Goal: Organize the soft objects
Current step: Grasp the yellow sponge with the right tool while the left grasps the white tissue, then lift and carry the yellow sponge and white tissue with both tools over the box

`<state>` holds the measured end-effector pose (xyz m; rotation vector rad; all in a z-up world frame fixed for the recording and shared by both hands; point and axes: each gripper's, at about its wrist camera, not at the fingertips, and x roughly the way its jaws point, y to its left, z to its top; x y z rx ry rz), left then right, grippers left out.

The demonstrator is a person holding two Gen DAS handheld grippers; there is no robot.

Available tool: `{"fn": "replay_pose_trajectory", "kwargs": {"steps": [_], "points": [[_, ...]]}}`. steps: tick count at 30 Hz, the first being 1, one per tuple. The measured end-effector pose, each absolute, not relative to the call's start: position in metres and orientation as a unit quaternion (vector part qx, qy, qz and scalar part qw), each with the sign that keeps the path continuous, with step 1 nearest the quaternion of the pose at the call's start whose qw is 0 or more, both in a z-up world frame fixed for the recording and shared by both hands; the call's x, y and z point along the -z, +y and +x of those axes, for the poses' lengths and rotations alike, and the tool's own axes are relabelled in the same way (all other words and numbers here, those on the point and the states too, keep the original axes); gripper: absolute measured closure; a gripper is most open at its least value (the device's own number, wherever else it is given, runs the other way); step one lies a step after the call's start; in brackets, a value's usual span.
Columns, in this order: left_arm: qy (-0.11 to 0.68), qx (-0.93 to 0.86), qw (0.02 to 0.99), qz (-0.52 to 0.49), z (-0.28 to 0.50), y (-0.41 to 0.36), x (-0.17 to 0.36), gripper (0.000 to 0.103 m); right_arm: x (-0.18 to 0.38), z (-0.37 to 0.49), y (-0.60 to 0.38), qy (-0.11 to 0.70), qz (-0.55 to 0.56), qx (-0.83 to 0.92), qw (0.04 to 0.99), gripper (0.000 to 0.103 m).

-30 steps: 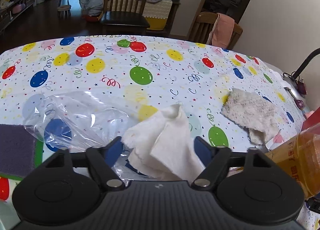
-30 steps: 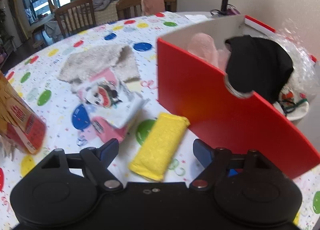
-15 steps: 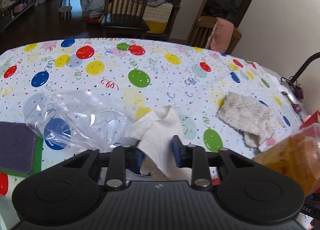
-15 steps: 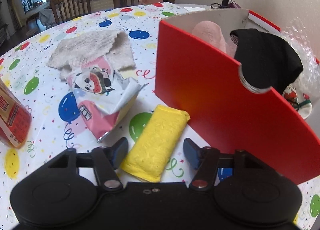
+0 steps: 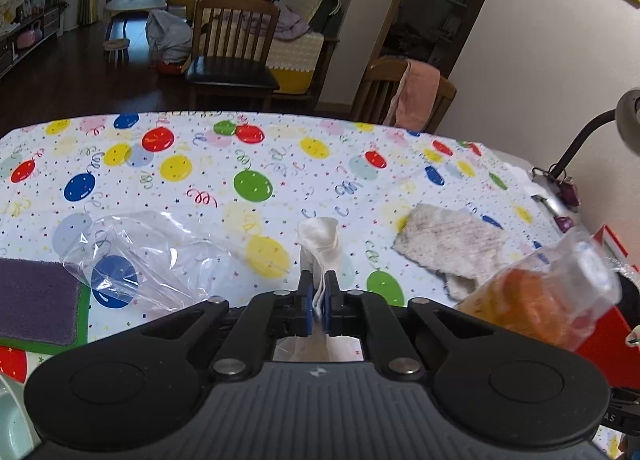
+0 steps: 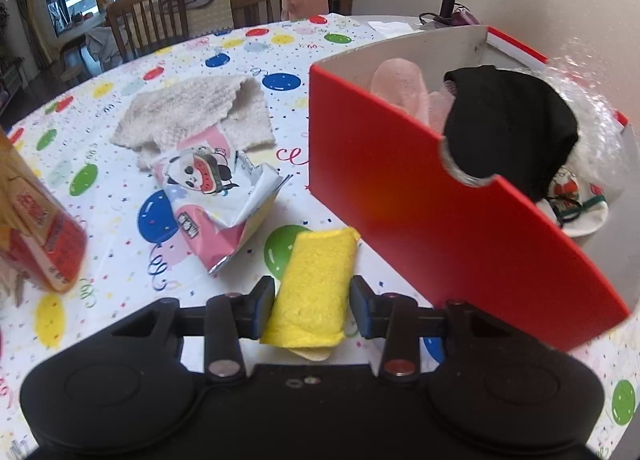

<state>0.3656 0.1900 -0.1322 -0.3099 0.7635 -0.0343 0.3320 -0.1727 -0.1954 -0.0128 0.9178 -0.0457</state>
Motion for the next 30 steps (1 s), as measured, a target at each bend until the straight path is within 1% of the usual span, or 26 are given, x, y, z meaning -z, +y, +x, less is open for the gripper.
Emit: {"fn": "replay_pose_trajectory", "kwargs": {"steps": [4,6,19,24,27,30], "points": [[0.360,0.015,0.918,-0.167,0.354,0.196,0.118,0.098,0.181,0.315,-0.179,0.437,0.011,0.012,0.899,0.068],[0.357,0.017,0.918,-0.172,0.348,0.199,0.112,0.098,0.172,0.306,-0.183,0.431,0.019,0.012,0.902,0.073],[0.330,0.052,0.925,-0.181,0.286,0.196,0.063,0.098,0.121,0.250,-0.193,0.390,0.037,-0.033,0.919,0.074],[0.341,0.047,0.924,-0.169,0.280,0.191,0.066,0.098,0.103,0.236,-0.195,0.373,0.039,-0.050,0.926,0.074],[0.348,0.057,0.920,-0.170,0.276,0.187,0.076,0.098,0.100,0.232,-0.197,0.371,0.046,-0.056,0.926,0.074],[0.354,0.050,0.922,-0.152,0.271,0.176,0.083,0.097,0.102,0.229,-0.199,0.375,0.051,-0.056,0.924,0.074]]}}
